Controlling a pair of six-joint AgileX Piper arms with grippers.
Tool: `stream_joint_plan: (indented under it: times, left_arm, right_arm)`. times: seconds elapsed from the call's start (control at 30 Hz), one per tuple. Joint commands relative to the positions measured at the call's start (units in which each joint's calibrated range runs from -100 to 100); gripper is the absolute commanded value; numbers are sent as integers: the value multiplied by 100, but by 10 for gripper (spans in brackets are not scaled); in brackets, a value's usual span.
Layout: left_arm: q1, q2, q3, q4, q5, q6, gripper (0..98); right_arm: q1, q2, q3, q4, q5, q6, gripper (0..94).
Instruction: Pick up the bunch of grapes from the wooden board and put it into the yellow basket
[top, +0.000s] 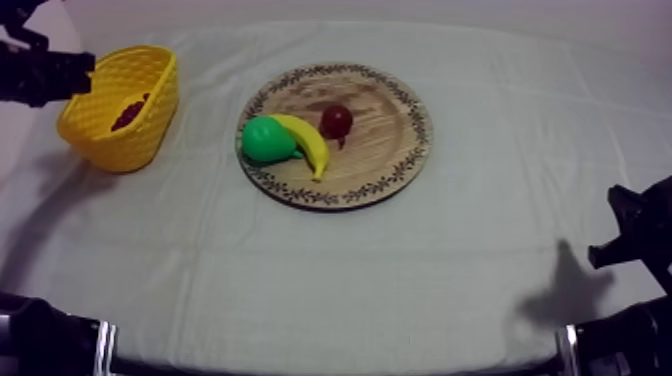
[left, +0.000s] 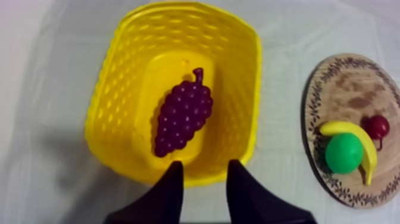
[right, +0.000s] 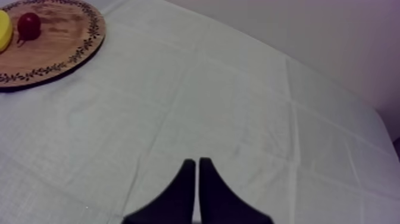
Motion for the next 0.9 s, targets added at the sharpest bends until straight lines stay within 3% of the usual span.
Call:
stream_joint_plan:
  times: [0.0,0.1,0.17,0.23,0.5,0.87]
  left_arm:
    - [9,-1409,1063,6,-319,2,234]
    - [32,-2193,1720,-47,-613,80,182]
    - [51,-2699,2131,-184,-794,365,105]
    - [61,-3201,2505,-262,-899,447,52]
    - [134,-5081,3968,-338,-1112,59,3]
    - [96,-6463,4806,-303,-1036,10,0]
  right_arm:
    - [-1,0,0,-1,2,-2,3]
    - [-1,0,0,-1,2,-2,3]
    - [-1,0,0,-1,2,-2,3]
    - [-1,0,0,-1,2,-2,3]
    - [-1,0,0,-1,2,-2,3]
    - [-1,0,0,-1,2,-4,3]
